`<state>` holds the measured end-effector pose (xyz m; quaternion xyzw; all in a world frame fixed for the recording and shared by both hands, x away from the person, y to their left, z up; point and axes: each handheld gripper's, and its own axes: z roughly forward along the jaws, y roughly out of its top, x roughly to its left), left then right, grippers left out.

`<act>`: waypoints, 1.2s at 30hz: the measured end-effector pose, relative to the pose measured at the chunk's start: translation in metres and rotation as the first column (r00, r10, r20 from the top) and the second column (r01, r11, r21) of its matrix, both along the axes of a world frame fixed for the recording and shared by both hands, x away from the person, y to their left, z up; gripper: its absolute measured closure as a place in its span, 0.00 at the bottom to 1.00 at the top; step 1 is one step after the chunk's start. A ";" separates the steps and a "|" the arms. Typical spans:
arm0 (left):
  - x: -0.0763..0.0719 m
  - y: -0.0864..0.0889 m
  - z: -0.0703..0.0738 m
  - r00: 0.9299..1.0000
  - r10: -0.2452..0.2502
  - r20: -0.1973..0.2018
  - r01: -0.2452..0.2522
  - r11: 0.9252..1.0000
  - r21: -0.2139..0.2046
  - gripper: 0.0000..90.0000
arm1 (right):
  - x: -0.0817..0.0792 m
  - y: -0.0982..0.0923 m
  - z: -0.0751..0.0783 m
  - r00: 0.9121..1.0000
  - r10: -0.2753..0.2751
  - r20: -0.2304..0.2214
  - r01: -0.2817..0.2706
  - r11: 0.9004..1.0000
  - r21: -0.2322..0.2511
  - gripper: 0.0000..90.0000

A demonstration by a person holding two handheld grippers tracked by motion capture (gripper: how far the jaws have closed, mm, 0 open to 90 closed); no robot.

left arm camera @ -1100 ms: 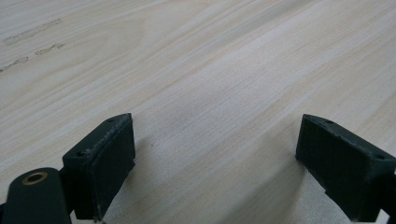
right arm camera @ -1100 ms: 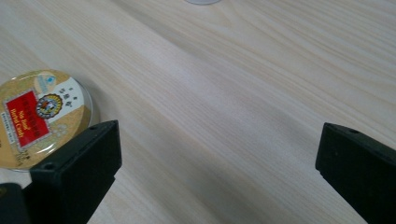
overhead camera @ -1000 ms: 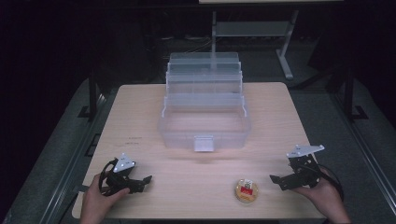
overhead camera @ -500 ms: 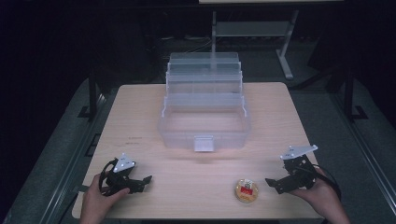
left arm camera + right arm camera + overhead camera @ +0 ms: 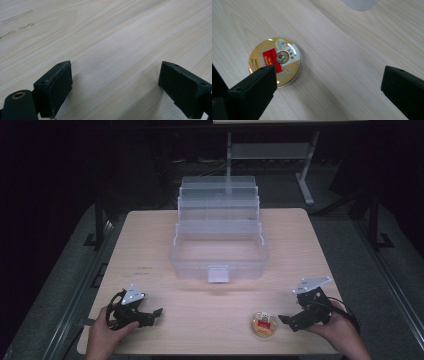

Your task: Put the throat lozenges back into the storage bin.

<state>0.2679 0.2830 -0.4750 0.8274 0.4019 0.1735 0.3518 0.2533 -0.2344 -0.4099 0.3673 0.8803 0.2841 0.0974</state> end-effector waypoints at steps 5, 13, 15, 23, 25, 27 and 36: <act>0.000 0.000 0.000 1.000 0.000 0.000 0.000 1.000 0.000 0.12 | -0.001 0.007 0.001 1.000 0.024 -0.007 -0.024 1.000 -0.002 0.00; 0.000 0.000 0.000 1.000 0.000 0.000 0.000 1.000 0.000 0.12 | -0.002 0.019 0.000 0.998 0.061 -0.016 -0.061 0.998 -0.012 0.00; 0.000 0.000 0.000 1.000 0.000 0.000 0.000 1.000 0.000 0.12 | -0.002 0.022 0.000 0.997 0.069 -0.019 -0.070 0.997 -0.014 0.00; 0.000 0.000 0.000 1.000 0.000 0.000 0.000 1.000 0.000 0.12 | -0.002 0.033 -0.001 0.994 0.106 -0.027 -0.107 0.994 -0.024 0.00; 0.000 0.000 0.000 1.000 0.000 0.000 0.000 1.000 0.000 0.12 | -0.003 0.036 -0.001 0.993 0.111 -0.035 -0.112 0.993 -0.025 0.00; 0.000 0.000 0.000 1.000 0.000 0.000 0.000 1.000 0.000 0.12 | -0.003 0.039 -0.002 0.992 0.118 -0.039 -0.119 0.993 -0.027 0.00; 0.000 0.000 0.000 1.000 0.000 0.000 0.000 1.000 0.000 0.12 | -0.002 0.051 -0.006 0.986 0.154 -0.057 -0.157 0.987 -0.039 0.00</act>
